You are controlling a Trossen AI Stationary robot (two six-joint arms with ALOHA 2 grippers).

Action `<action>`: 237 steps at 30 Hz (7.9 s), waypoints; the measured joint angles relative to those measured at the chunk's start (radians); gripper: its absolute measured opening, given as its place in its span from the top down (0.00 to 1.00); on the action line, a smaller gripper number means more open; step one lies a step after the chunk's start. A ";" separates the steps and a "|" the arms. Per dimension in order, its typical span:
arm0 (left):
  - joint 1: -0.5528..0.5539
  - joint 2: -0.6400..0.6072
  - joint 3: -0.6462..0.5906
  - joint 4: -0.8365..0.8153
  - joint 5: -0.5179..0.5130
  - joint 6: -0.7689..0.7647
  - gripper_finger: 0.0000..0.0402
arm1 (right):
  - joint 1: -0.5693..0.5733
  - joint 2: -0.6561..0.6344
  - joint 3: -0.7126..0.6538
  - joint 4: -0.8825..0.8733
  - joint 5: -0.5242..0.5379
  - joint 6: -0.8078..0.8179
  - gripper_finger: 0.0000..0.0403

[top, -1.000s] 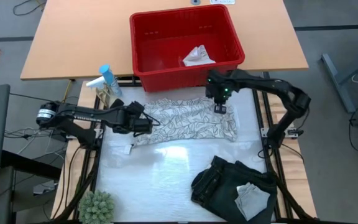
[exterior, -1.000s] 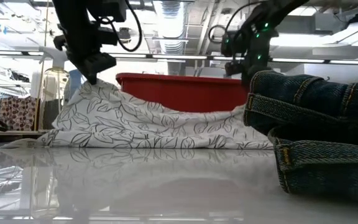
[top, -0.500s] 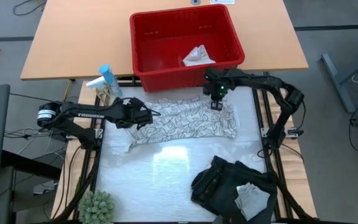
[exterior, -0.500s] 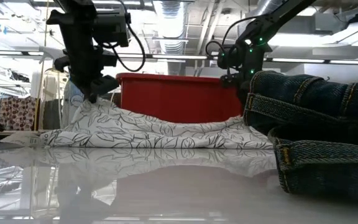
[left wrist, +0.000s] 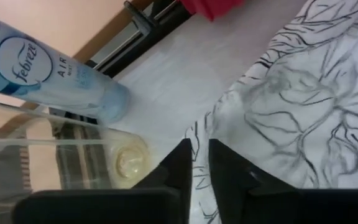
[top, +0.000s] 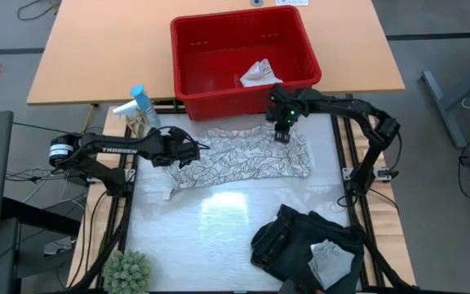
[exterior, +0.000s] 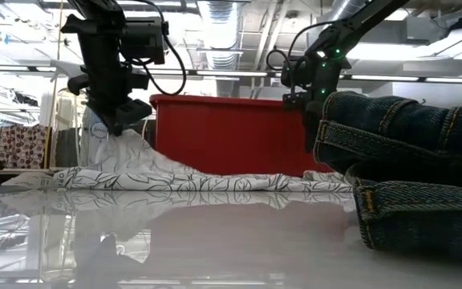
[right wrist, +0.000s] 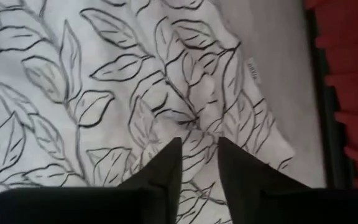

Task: Fold Laundry from Bin
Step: Fold the white from the red laundry bin

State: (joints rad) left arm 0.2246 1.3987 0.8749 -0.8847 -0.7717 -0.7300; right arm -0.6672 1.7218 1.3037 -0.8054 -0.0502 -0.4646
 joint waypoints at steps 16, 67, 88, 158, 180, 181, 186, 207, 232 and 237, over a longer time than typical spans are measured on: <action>-0.100 0.000 -0.061 0.478 0.441 0.254 0.71 | 0.138 0.001 -0.030 -0.174 -0.425 -0.023 0.54; -0.415 0.166 -0.164 0.585 0.360 0.524 0.74 | 0.516 -0.002 -0.323 0.133 0.049 0.177 0.38; -0.389 0.171 -0.208 0.492 0.325 0.341 0.88 | 0.511 0.000 -0.323 0.134 0.023 0.263 0.69; 0.140 0.119 0.791 -0.526 0.130 0.864 1.00 | 0.085 -0.476 0.028 -0.286 0.348 0.103 0.95; -0.422 0.118 0.073 -0.108 0.603 0.190 1.00 | 0.718 -0.463 -0.383 -0.025 -0.003 0.504 0.95; -0.430 0.118 0.073 -0.094 0.612 0.173 1.00 | 0.730 -0.456 -0.383 -0.019 -0.010 0.516 0.95; -0.460 0.120 0.073 -0.023 0.630 0.146 0.99 | 0.792 -0.397 -0.383 -0.020 -0.060 0.525 0.93; -0.418 0.121 0.021 0.429 0.363 0.129 0.70 | 0.798 -0.380 -0.384 0.006 -0.076 0.517 0.54; -0.291 0.125 -0.249 0.642 0.445 0.025 1.00 | 0.624 -0.413 -0.588 0.033 0.183 0.651 0.96; -0.272 0.124 -0.273 0.673 0.446 0.003 1.00 | 0.610 -0.412 -0.628 0.040 0.179 0.651 0.96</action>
State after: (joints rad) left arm -0.0472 1.5227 0.6021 -0.2116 -0.3257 -0.7267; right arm -0.0568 1.3099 0.6756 -0.7657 0.1287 0.1865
